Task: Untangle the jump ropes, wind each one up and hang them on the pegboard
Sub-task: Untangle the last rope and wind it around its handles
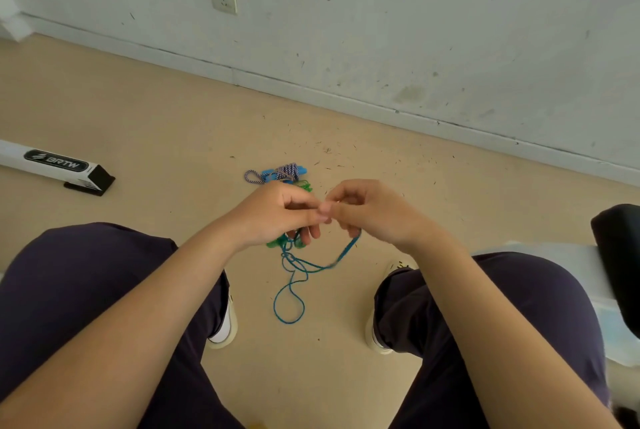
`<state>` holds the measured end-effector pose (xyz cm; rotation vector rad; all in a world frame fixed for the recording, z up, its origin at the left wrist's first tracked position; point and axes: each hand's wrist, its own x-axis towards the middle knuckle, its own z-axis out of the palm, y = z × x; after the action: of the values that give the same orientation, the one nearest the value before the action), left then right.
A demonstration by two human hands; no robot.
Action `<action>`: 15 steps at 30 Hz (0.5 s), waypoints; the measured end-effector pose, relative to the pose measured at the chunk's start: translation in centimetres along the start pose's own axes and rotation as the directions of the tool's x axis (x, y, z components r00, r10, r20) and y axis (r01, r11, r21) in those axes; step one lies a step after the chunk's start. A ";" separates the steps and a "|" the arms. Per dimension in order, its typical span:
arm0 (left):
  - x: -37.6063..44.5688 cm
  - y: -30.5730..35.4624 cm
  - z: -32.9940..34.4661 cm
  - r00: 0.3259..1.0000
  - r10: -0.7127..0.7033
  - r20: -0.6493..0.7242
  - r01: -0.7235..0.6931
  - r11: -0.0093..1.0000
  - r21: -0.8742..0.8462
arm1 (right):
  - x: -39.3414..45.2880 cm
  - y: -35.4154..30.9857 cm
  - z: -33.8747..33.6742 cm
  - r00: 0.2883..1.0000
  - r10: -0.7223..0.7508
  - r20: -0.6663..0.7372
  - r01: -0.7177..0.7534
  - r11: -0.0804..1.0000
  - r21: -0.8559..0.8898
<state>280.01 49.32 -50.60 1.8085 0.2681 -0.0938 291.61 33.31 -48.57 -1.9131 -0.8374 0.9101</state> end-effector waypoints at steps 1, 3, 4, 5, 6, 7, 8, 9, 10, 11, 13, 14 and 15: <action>0.1 -0.1 0.0 1.000 -0.024 0.006 0.024 0.999 0.031 | 0.1 0.0 0.1 1.000 -0.002 -0.018 0.001 0.999 -0.051; 0.2 -0.4 -0.5 0.998 -0.070 0.000 0.070 0.992 0.105 | 0.4 0.1 -0.3 0.989 -0.026 -0.145 0.017 0.998 -0.067; 0.2 -0.6 -0.9 0.996 -0.083 -0.011 0.084 0.988 0.131 | 0.5 0.1 -0.8 0.969 -0.037 -0.245 0.032 0.999 -0.021; 0.2 -0.7 -1.4 0.995 -0.092 -0.029 0.095 0.985 0.145 | 0.5 0.1 -1.5 0.940 -0.040 -0.338 0.059 0.997 0.046; 0.1 -0.8 -1.8 0.994 -0.094 -0.056 0.101 0.983 0.155 | 0.4 0.2 -2.2 0.918 -0.032 -0.396 0.082 0.991 0.108; 0.1 -0.8 -2.2 0.992 -0.091 -0.088 0.104 0.982 0.158 | 0.3 0.2 -2.7 0.914 -0.026 -0.404 0.093 0.985 0.147; 0.0 -0.7 -2.4 0.990 -0.087 -0.112 0.104 0.983 0.149 | 0.2 0.1 -2.8 0.929 -0.028 -0.370 0.095 0.982 0.162; -0.1 -0.6 -2.3 0.989 -0.087 -0.124 0.103 0.986 0.133 | 0.0 0.0 -2.7 0.952 -0.030 -0.305 0.088 0.980 0.178; -0.1 -0.4 -2.1 0.989 -0.091 -0.118 0.105 0.988 0.115 | 0.0 0.0 -2.3 0.972 -0.028 -0.232 0.074 0.978 0.194; -0.1 -0.2 -1.7 0.990 -0.097 -0.103 0.108 0.989 0.100 | 0.0 -0.1 -1.7 0.987 -0.023 -0.160 0.055 0.979 0.197; -0.2 0.0 -0.9 0.992 -0.109 -0.057 0.113 0.990 0.082 | 0.1 0.0 -0.5 0.999 -0.031 -0.038 0.036 0.992 0.119; -0.2 0.1 -0.8 0.994 -0.105 -0.040 0.108 0.991 0.078 | 0.1 0.0 0.0 0.999 -0.039 -0.007 0.040 0.997 0.073; -0.2 0.1 -0.8 0.994 -0.101 -0.033 0.103 0.992 0.069 | 0.1 -0.1 0.2 0.999 -0.047 -0.001 0.047 0.997 0.053</action>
<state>279.75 50.03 -50.22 1.8675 0.3828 -0.1508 291.43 33.50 -48.61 -1.8402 -0.8464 0.8956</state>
